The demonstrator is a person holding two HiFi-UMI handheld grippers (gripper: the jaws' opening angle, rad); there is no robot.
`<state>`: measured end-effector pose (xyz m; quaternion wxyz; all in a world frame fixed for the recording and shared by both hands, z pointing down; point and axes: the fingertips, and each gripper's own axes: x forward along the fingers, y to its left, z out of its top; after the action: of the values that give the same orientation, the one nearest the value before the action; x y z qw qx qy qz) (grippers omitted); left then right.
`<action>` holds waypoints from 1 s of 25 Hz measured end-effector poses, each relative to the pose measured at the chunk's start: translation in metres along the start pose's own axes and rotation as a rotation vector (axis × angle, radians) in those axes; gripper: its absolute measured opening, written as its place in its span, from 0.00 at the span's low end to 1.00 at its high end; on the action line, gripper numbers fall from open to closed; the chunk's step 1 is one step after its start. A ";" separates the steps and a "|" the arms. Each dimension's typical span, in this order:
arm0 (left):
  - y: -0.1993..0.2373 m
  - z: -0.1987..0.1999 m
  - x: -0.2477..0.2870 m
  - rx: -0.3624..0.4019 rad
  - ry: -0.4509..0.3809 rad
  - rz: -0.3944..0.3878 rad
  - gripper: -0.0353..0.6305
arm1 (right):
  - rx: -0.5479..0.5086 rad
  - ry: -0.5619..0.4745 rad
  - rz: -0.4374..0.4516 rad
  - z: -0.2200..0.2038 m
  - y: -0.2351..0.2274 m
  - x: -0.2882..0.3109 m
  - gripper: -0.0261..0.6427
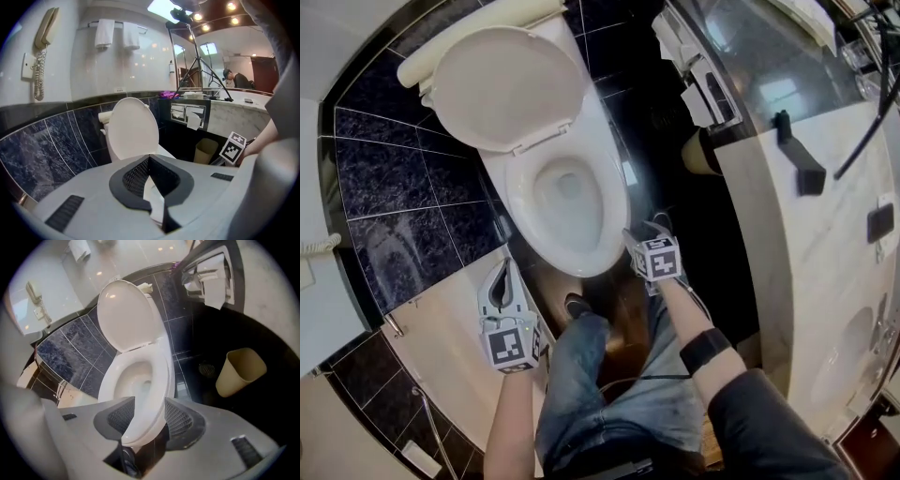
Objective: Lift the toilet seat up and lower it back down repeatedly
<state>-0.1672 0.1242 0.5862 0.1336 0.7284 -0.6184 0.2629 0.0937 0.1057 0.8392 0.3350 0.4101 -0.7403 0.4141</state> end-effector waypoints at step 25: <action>-0.019 -0.088 0.038 -0.017 0.078 -0.030 0.05 | 0.566 -0.019 0.191 -0.044 -0.014 0.082 0.26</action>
<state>-0.1642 0.1421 0.6819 0.1677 0.7257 -0.6039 0.2837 0.0764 0.1130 0.9315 0.1599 0.4196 -0.6340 0.6297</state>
